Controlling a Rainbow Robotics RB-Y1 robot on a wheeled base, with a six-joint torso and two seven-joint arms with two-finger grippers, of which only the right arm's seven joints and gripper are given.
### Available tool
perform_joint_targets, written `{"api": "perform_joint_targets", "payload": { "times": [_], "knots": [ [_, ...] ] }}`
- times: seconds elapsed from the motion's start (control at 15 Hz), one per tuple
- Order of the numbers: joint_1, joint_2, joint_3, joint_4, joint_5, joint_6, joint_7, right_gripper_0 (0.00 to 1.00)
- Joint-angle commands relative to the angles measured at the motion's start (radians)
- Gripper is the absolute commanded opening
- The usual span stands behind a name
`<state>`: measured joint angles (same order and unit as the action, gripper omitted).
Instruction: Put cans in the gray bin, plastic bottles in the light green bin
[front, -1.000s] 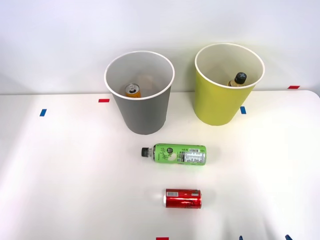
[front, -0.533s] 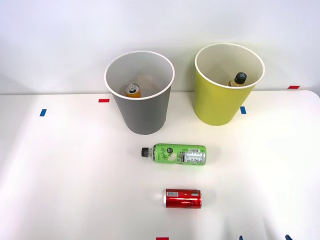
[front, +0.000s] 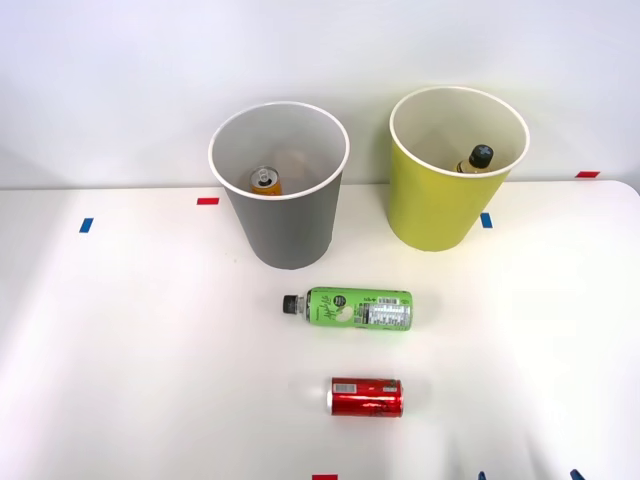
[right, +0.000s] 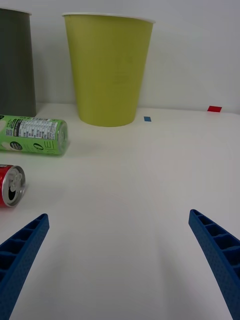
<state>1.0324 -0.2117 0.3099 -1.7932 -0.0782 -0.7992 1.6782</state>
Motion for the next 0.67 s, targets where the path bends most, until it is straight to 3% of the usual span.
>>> {"api": "perform_joint_targets", "payload": {
  "times": [0.07,0.67],
  "knots": [
    [0.000,0.000,0.000,0.000,0.000,0.000,0.000,0.97],
    [0.000,0.000,0.000,0.000,0.000,0.000,0.000,0.97]
  ]
}}
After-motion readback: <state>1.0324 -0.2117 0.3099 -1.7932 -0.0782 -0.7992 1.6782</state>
